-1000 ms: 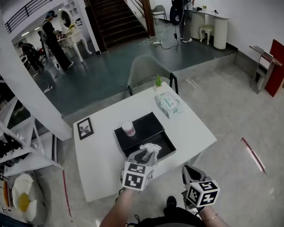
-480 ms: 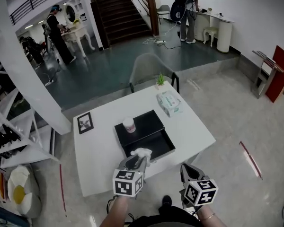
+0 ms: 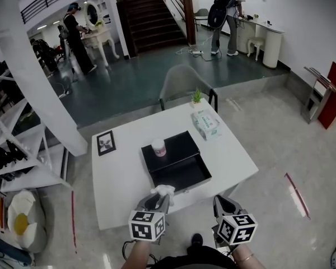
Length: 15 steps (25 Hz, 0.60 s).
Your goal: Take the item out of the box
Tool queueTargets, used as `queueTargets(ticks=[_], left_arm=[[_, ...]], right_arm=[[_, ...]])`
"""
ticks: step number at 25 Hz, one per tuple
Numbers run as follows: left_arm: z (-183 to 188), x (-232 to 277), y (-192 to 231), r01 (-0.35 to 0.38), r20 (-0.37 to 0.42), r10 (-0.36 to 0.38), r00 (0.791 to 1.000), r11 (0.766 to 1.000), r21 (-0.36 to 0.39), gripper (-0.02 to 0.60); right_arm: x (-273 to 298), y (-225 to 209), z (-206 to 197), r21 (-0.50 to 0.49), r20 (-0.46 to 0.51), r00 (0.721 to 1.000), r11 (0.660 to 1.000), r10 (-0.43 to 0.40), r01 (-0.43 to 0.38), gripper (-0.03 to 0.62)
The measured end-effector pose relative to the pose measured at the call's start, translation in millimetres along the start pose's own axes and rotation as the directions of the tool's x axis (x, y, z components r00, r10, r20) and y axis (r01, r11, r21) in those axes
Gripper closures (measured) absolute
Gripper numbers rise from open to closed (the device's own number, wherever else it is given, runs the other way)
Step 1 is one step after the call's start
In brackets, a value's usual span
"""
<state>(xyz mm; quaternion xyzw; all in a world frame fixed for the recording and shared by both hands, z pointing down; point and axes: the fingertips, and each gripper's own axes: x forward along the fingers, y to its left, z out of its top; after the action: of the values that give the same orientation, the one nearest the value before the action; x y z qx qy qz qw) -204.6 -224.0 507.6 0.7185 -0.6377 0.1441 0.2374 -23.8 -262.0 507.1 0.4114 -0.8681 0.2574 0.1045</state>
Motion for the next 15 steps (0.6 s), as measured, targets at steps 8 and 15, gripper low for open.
queueTargets(ticks=[8, 15], left_arm=[[-16.3, -14.7, 9.8, -0.032, -0.001, 0.032, 0.999, 0.998, -0.049, 0.485], [-25.7, -20.4, 13.3, -0.066, -0.004, 0.066, 0.998, 0.996, -0.068, 0.485]], right_arm=[[4.7, 11.4, -6.4, -0.012, -0.024, 0.999, 1.0, 0.024, -0.024, 0.594], [8.0, 14.9, -7.7, -0.021, -0.033, 0.999, 0.999, 0.036, -0.037, 0.594]])
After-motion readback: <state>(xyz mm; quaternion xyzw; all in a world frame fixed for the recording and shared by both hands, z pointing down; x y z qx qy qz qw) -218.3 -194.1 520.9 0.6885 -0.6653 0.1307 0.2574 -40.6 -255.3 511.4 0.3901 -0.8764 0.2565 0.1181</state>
